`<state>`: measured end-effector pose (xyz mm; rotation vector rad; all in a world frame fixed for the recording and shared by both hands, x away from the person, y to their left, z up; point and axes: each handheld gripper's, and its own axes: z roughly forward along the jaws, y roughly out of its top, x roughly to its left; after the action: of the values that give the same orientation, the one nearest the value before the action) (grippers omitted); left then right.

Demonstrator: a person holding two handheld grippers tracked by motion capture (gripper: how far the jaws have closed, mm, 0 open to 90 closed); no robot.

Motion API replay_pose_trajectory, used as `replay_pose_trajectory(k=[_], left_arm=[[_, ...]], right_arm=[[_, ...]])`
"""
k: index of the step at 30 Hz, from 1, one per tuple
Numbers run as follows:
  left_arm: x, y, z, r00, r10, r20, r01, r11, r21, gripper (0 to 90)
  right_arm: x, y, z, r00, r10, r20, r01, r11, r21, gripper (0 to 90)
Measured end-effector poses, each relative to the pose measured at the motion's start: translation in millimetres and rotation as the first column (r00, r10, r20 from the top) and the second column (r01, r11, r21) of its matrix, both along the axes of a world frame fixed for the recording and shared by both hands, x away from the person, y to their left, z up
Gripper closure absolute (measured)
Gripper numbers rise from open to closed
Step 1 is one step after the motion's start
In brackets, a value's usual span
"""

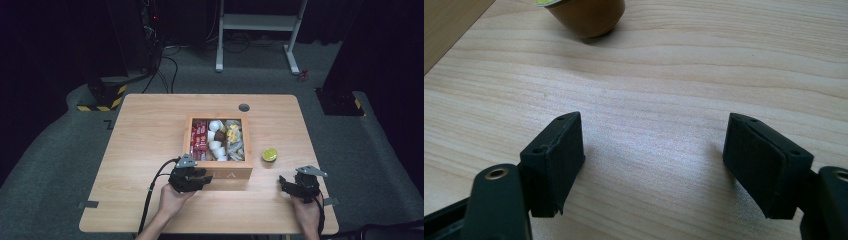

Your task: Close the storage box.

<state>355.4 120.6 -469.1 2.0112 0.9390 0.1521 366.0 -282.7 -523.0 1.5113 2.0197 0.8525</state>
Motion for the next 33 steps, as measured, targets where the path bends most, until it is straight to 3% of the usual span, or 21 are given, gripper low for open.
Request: replay_pose_trajectory(k=[5,12,18,33], left_arm=[[-3.2,5.3,8.4,0.9999,0.006,0.015,-0.006,0.9993,-0.036,57.8],[-4.7,13.5,16.7,0.9995,0.013,0.03,-0.012,0.9985,-0.053,55.8],[-2.5,24.1,24.5,0.9979,0.042,0.049,-0.038,0.9957,-0.085,53.4],[-0.4,40.8,38.4,0.9906,0.095,0.098,-0.086,0.9922,-0.09,52.2]], right_arm=[[0.4,-0.5,-0.1,1.0,0.005,0.003,-0.005,1.0,-0.004,24.2],[0.6,-0.4,-0.1,1.0,0.005,0.004,-0.005,1.0,-0.004,24.2],[0.7,-0.4,-0.1,1.0,0.005,0.003,-0.005,1.0,-0.004,24.2],[1.0,0.1,-0.1,1.0,0.003,0.002,-0.003,1.0,-0.003,24.1]])
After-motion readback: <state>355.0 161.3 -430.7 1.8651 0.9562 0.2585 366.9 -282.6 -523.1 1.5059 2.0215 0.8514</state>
